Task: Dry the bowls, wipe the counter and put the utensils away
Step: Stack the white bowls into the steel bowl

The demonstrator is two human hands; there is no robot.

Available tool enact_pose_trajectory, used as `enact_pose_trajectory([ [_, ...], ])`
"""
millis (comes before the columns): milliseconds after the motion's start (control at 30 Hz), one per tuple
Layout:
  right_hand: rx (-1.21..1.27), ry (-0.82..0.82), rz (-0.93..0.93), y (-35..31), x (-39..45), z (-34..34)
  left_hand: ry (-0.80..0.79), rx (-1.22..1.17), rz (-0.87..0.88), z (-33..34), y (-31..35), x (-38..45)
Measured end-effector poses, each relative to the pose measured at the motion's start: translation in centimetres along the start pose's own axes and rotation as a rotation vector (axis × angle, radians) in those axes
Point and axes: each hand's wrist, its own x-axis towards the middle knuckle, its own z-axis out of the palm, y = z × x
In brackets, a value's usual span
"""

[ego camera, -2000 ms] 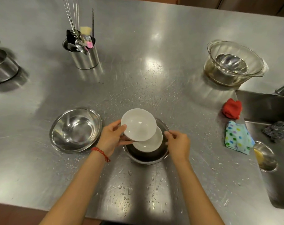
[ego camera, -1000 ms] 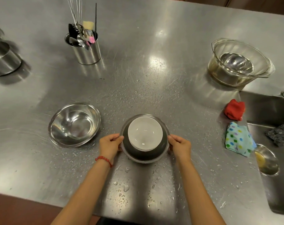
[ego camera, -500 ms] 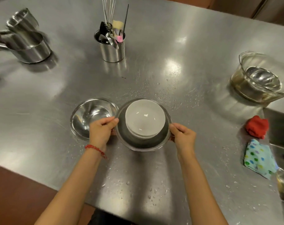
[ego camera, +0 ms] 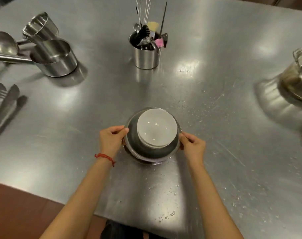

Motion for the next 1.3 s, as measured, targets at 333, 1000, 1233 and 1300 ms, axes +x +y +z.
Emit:
enact_pose_trajectory([
  [333,-0.183,0.040,-0.146,1.2,-0.1,2.0,-0.002,0.183,0.074,-0.4,-2.3,1.6],
  [1000,-0.073,-0.088,-0.038,-1.2,0.7,5.6,0.029,-0.236,-0.154,-3.3,-0.4,4.4],
  [1233,-0.041,-0.086,-0.028,-2.4,0.8,15.2,0.057,-0.210,-0.126,-9.5,0.5,11.1],
  [1300,-0.034,-0.071,0.000,-2.5,0.8,18.3,0.046,-0.215,-0.122,-11.4,0.5,13.4],
])
